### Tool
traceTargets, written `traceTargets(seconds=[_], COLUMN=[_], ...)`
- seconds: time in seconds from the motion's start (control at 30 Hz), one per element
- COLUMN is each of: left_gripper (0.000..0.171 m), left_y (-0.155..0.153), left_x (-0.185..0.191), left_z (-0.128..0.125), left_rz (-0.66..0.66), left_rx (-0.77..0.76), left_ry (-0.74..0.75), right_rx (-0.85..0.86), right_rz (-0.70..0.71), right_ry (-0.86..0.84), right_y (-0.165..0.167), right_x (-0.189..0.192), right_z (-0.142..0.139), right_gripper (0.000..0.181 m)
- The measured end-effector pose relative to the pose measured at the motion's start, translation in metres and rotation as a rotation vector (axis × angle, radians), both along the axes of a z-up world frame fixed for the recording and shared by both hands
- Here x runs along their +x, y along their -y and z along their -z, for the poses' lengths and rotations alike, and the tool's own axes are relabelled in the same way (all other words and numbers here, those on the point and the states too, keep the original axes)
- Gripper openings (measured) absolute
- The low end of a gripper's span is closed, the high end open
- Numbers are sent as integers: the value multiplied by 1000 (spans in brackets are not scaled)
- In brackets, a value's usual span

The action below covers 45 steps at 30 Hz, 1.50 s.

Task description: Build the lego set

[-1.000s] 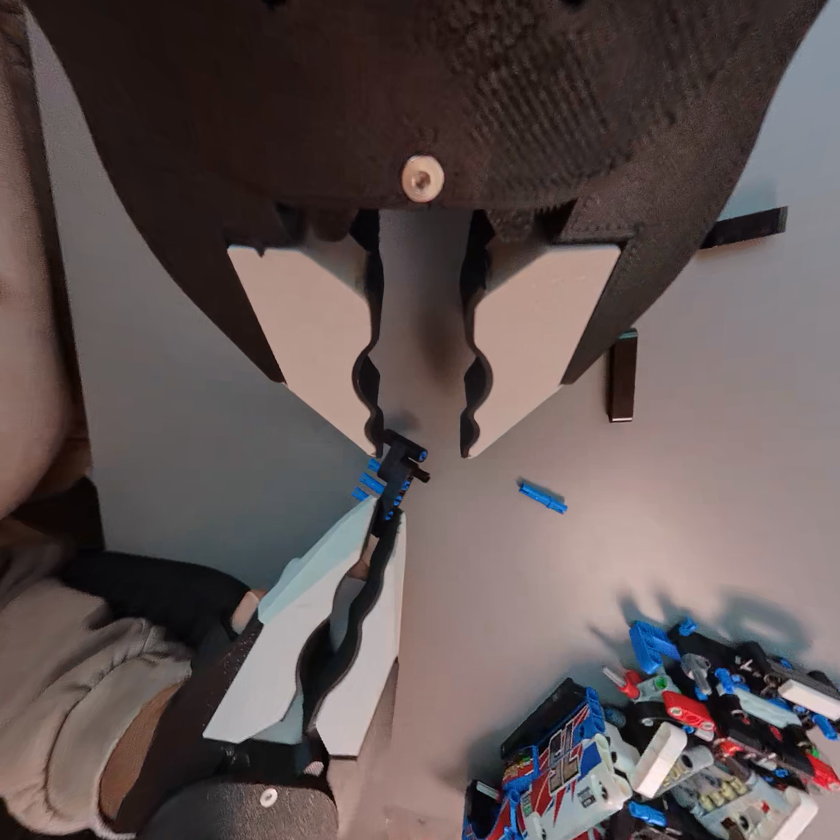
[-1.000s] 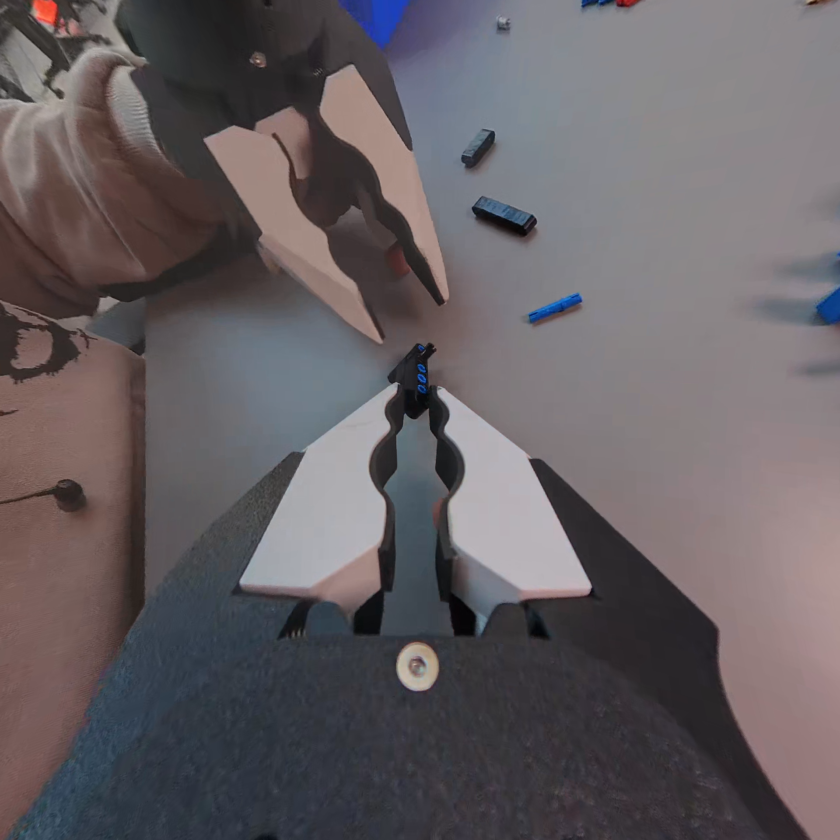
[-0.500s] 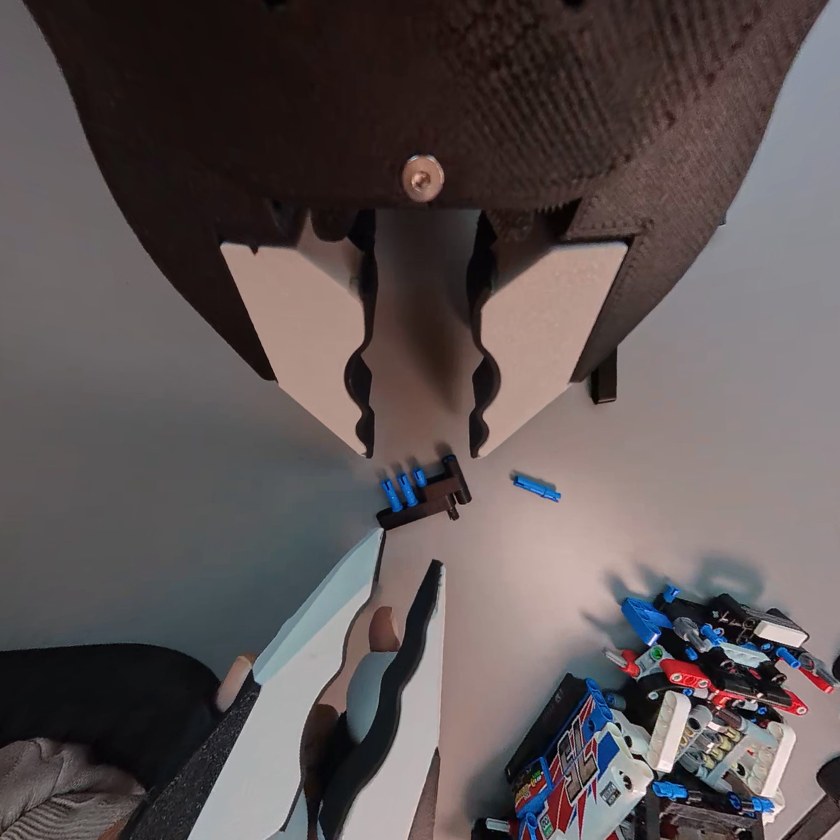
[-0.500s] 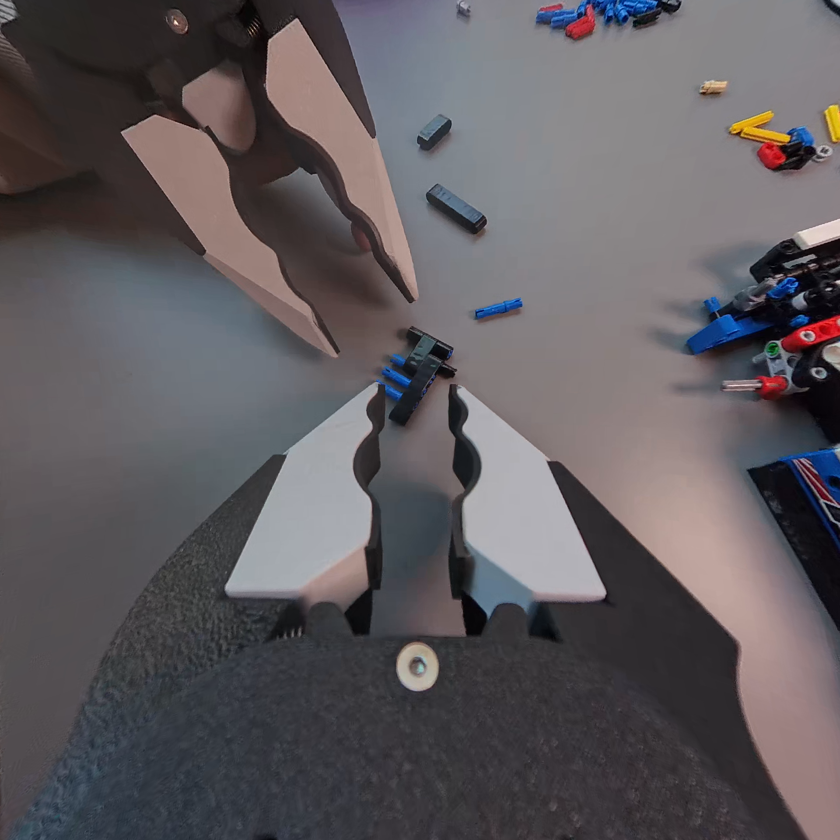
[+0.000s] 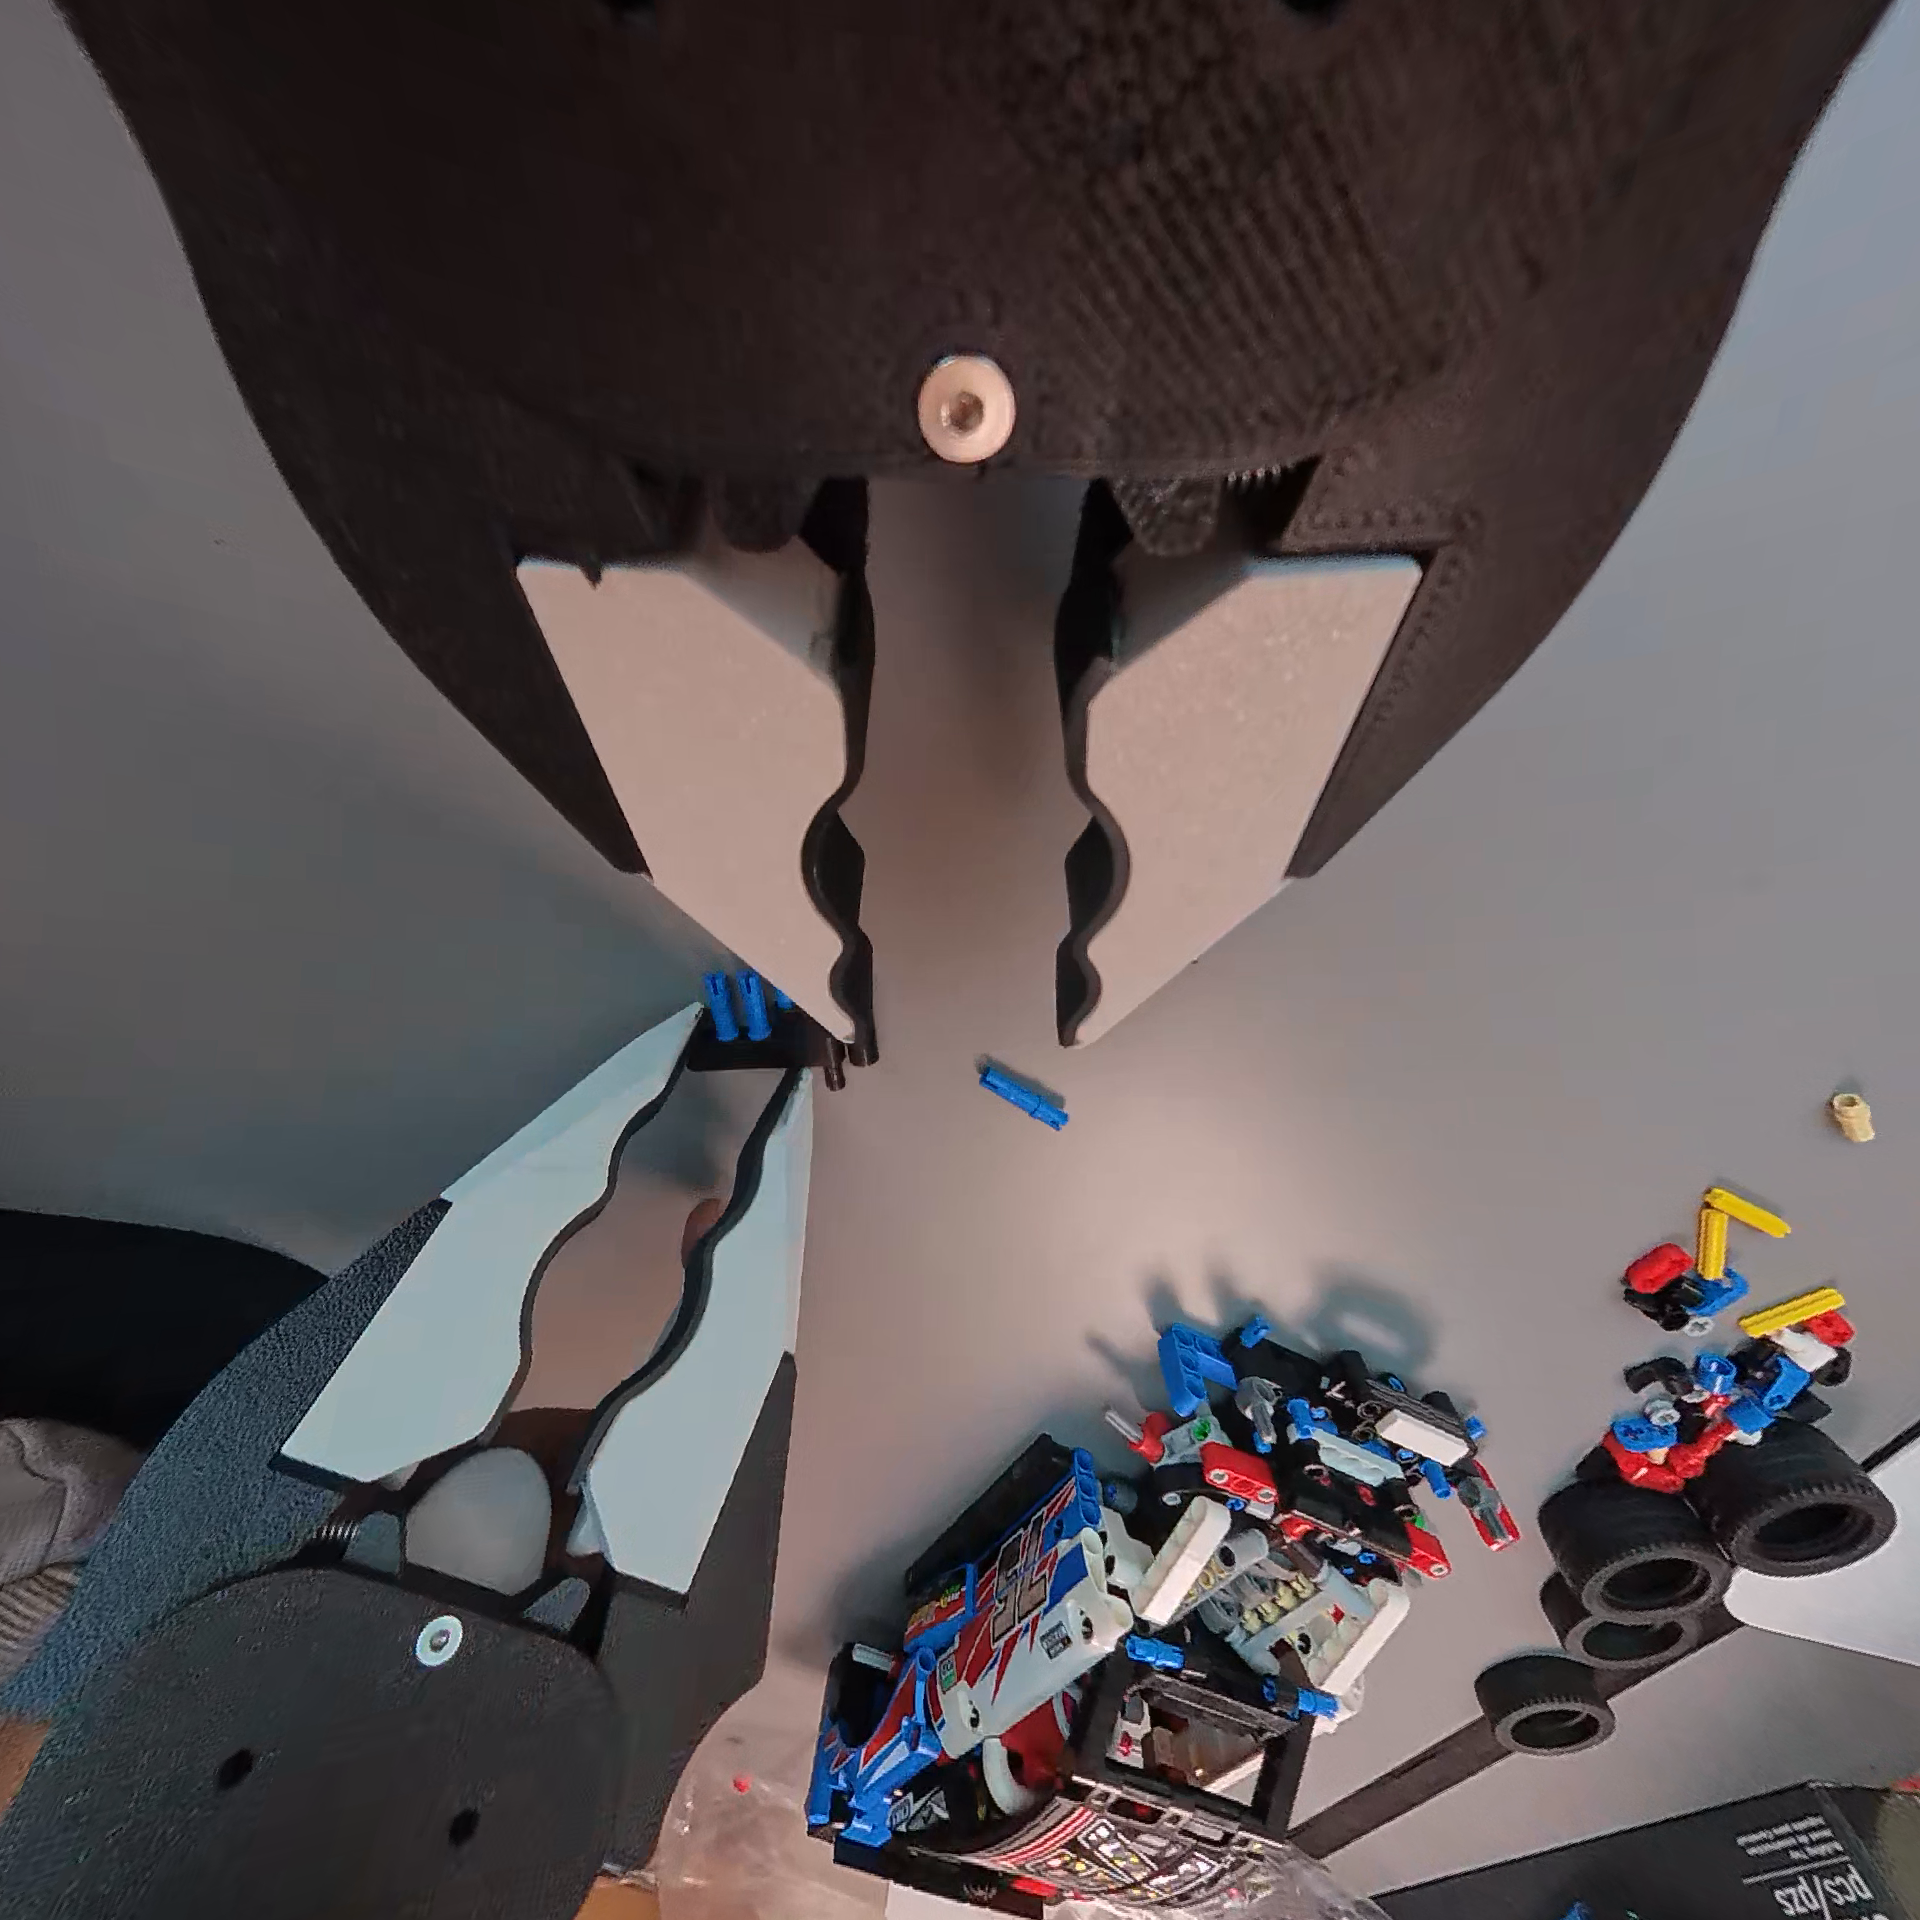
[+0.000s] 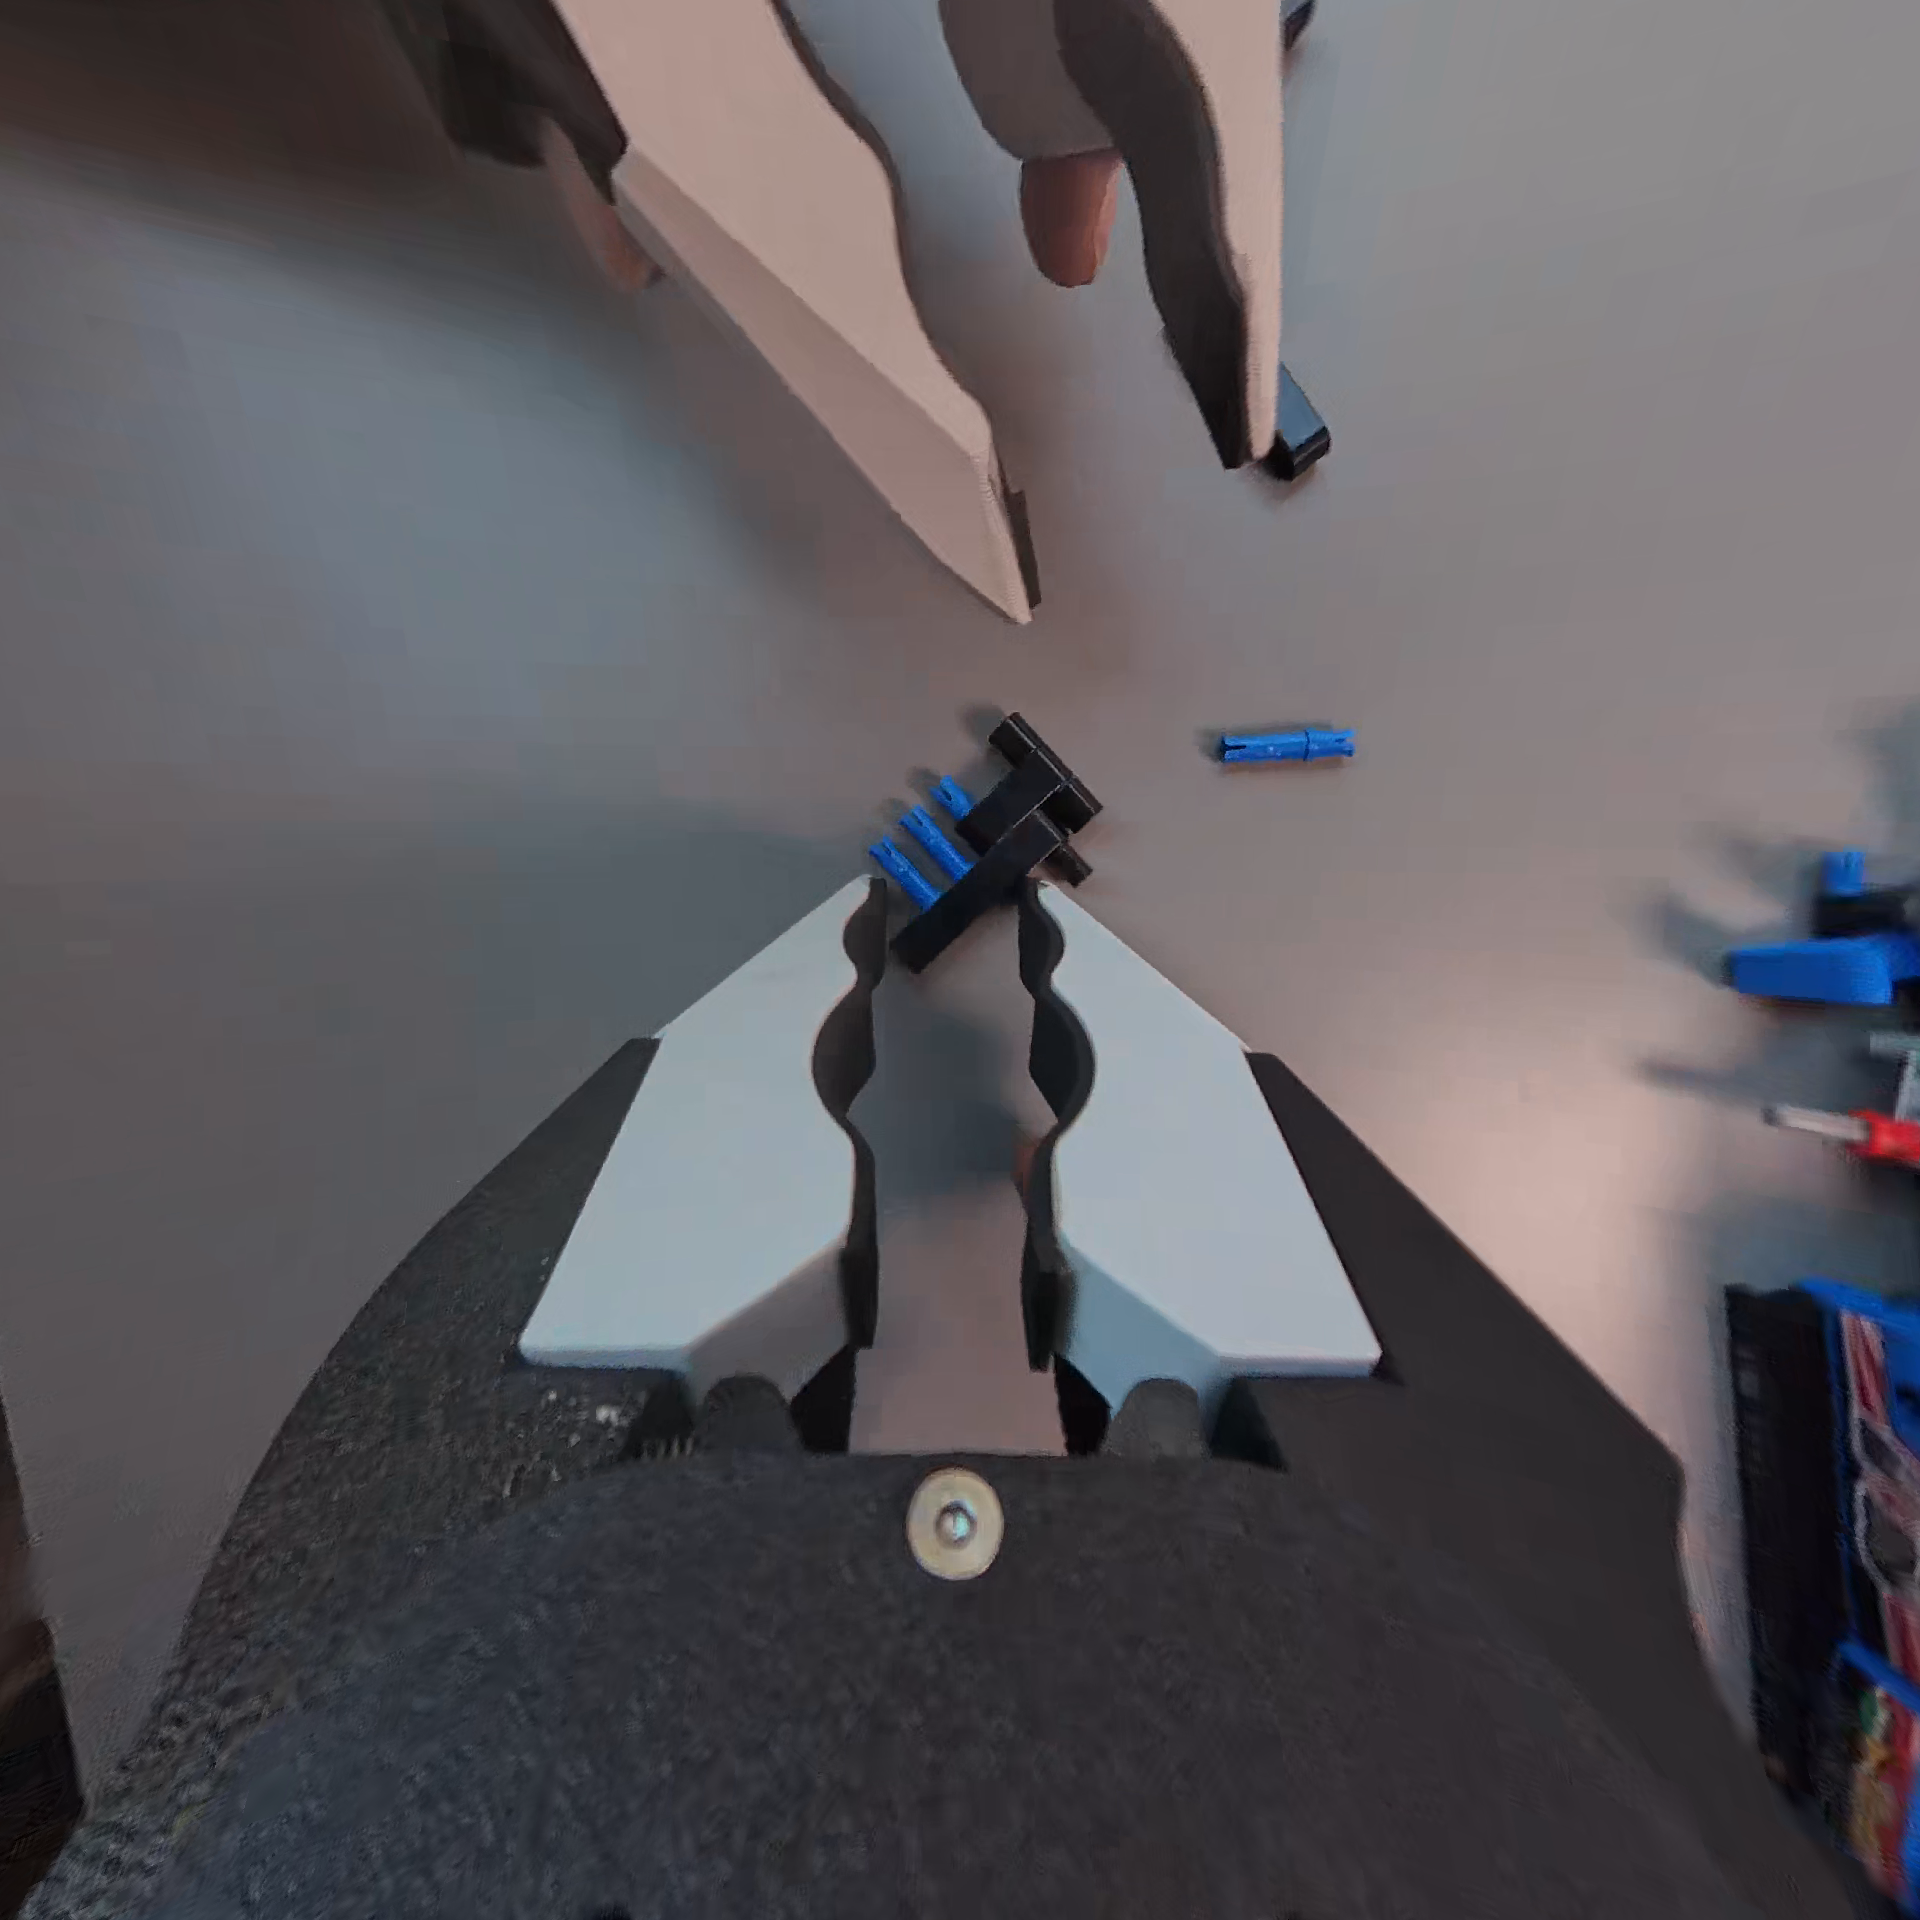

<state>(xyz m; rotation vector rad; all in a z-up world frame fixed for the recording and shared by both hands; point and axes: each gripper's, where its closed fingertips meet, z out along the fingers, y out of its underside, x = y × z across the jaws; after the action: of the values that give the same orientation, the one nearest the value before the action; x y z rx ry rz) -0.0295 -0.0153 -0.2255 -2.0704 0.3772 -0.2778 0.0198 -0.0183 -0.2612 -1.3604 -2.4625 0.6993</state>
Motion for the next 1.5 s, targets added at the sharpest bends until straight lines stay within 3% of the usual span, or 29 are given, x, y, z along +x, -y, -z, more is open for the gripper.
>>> traceTargets(seconds=[0.2, 0.37, 0.47, 0.6, 0.73, 0.9, 1.1, 1.5], left_gripper=[33, 33, 32, 32, 34, 34, 35, 34], left_y=[1, 1, 0, -3, -7, -7, 2, 7], left_x=[-2, -6, -8, -13, -25, -53, -93, -128], left_z=[1, -3, -7, -16, -32, -59, -85, -82], left_rz=[-5, -21, -33, -62, -127, -236, -366, -472], left_rx=[-8, 8, 30, 87, 196, 337, 487, 482], left_ry=[15, 16, 20, 17, 24, 49, 10, 6], right_rx=[112, 99, -4, -165, -333, -430, -331, -229], right_rz=[-430, -441, -366, -150, 205, 556, 641, 632], right_ry=[7, 2, -95, -364, -714, -1037, -1179, -1182], right_y=[10, 9, 12, -2, -48, -117, -151, -157], right_x=[-4, -11, -13, -22, -29, -9, 10, 12], right_z=[0, -1, -17, -70, -129, -153, -161, -158], right_gripper=[17, 26, 33, 33, 36, 38, 33, 32])
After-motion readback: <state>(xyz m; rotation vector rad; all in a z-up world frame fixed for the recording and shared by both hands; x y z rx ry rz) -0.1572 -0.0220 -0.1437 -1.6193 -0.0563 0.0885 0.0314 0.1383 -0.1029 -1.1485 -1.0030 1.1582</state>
